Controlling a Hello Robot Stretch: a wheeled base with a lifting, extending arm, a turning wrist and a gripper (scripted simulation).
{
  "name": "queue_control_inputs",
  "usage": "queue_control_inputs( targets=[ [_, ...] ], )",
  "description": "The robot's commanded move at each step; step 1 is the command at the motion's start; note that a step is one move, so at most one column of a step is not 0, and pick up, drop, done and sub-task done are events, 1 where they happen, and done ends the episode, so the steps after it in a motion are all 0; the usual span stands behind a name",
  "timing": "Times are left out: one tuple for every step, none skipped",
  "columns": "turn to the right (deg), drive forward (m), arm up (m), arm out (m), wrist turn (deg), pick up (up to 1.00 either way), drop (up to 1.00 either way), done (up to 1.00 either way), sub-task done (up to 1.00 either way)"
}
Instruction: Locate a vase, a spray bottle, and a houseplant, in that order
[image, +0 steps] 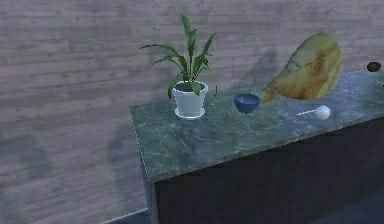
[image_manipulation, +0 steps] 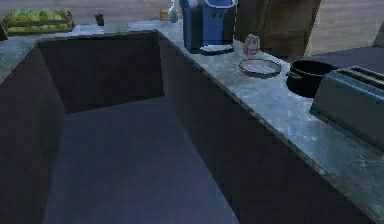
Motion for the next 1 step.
queue_control_inputs(
  targets=[
    [0.0,0.0,0.0,0.0,0.0,0.0,0.0,1.0,0.0]
  ],
)
